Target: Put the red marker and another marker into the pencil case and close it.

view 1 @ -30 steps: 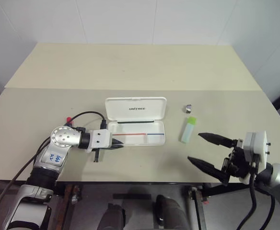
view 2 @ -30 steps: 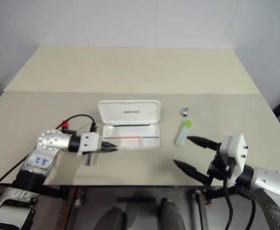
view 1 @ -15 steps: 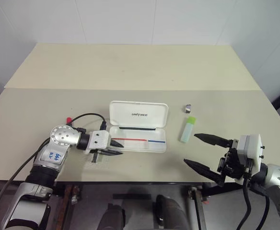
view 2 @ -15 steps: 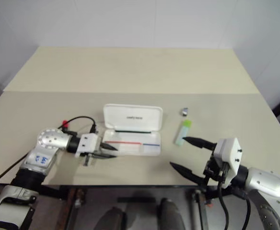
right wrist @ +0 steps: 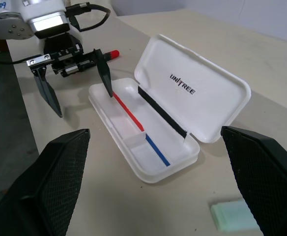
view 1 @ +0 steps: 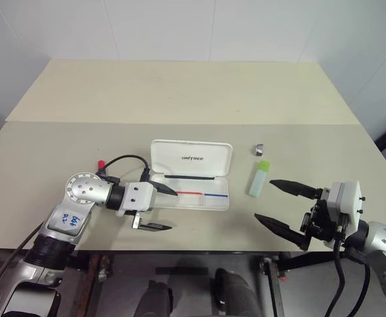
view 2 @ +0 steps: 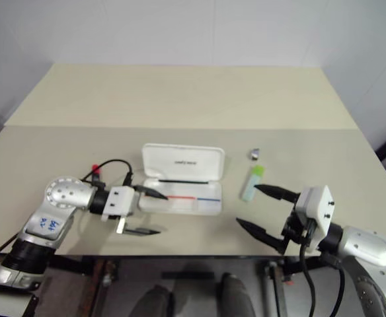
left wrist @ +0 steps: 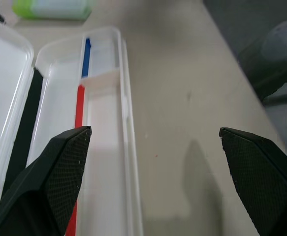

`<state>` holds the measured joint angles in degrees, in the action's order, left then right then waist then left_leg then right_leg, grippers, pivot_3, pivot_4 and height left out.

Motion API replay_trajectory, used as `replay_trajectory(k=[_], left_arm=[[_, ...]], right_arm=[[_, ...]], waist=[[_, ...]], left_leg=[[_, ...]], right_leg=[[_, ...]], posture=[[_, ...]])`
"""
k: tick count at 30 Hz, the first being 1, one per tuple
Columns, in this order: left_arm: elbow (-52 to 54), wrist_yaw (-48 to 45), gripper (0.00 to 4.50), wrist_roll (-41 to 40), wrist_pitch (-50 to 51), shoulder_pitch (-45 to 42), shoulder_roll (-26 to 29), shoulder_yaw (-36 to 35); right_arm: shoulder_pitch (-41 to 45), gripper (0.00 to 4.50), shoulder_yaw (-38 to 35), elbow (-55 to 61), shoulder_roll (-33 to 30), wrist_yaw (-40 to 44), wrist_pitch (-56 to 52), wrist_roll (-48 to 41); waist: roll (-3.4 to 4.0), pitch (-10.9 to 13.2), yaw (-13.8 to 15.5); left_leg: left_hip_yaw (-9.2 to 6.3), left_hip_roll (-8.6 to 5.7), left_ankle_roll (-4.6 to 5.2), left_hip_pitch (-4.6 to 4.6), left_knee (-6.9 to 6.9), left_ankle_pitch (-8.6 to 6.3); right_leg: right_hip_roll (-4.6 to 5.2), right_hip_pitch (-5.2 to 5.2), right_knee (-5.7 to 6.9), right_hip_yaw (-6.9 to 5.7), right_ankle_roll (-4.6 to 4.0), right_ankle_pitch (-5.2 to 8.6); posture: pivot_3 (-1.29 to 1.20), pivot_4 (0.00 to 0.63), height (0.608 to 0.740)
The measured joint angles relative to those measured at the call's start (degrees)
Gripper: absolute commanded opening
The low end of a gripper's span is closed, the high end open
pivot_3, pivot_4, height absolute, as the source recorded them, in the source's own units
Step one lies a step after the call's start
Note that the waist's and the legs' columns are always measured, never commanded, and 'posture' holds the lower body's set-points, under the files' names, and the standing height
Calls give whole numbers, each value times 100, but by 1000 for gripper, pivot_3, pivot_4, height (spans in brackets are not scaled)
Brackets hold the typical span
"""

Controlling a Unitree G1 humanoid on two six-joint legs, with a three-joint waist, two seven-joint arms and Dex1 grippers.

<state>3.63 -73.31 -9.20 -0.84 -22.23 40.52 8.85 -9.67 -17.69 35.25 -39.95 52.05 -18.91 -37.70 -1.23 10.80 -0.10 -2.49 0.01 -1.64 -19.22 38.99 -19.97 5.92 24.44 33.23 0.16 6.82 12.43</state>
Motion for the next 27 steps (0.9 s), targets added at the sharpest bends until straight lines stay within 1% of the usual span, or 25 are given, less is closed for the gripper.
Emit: replay_trajectory(k=[4, 8, 11, 13, 17, 21, 22, 24, 26, 27], left_arm=[[530, 84, 4444, -271, 414, 258, 207, -210], [1217, 220, 4444, -785, 988, 512, 335, -548], [1704, 437, 4444, -1185, 1389, 639, 335, -802], [1859, 699, 4444, -1406, 1549, 692, 211, -1007], [2020, 1646, 4444, -1568, 1725, 776, -305, -1469], [2374, 2976, 4444, -1460, 2204, 959, -683, -1909], [2431, 3297, 4444, -1388, 2360, 1010, -738, -1991], [2568, 4056, 4444, -1300, 2746, 1137, -1087, -2191], [2624, 4763, 4444, -1204, 3130, 1270, -1422, -2247], [2640, 4950, 4444, -1168, 3249, 1318, -1507, -2236]], right_arm=[[184, 4500, 106, -181, -15, 77, -3, 3], [418, 4500, 167, -337, -89, 120, -8, 9], [534, 4500, 193, -493, -122, 123, -19, 60], [661, 4500, 222, -591, -122, 120, -22, 70], [912, 4500, 299, -653, -112, 45, -44, 75], [1181, 4500, 327, -777, 8, -14, -77, -22], [1207, 4500, 362, -792, 17, 26, -77, -65], [1233, 4500, 440, -779, 8, 235, -104, -199], [1422, 4500, 646, -731, 7, 403, -165, -396], [1524, 4500, 696, -690, 11, 438, -190, -464]], waist=[[-1, 1, -4], [-2, 4, 1], [-3, 5, 8], [-3, 6, 7], [-6, 7, 6], [-6, 7, -5], [-8, 8, 0], [-7, 8, 5], [-11, 10, 1], [-11, 11, 0]], left_leg=[[0, 2, 0, -1, 0, 0], [0, 2, 0, -1, -2, 0], [0, 2, 0, -4, -3, 0], [0, 2, 0, -5, -3, 0], [0, 2, 0, -5, -2, 0], [2, 2, -1, -1, -10, -1], [-1, 3, -1, -2, -10, -1], [-1, 3, -2, 0, -15, -1], [-2, 3, -3, -2, -12, -2], [-1, 3, -4, -2, -11, -2]], right_leg=[[-2, 1, -2, 1, -11, 6], [-2, 1, -7, 1, -16, 9], [-2, 1, -13, 1, -16, 9], [-2, 0, -17, 2, -16, 9], [-3, 0, -20, 2, 0, -1], [-3, 0, -22, 5, 14, -8], [-6, 1, -23, 3, 20, -11], [-7, 1, -24, 5, 21, -12], [-7, 1, -26, 4, 25, -14], [-7, 1, -25, 5, 25, -14]], posture=[[0, 150, 740], [0, 150, 740], [0, 150, 740], [0, 150, 740], [0, 150, 740], [0, 150, 740], [0, 150, 740], [0, 150, 740], [0, 150, 740], [0, 150, 740]])
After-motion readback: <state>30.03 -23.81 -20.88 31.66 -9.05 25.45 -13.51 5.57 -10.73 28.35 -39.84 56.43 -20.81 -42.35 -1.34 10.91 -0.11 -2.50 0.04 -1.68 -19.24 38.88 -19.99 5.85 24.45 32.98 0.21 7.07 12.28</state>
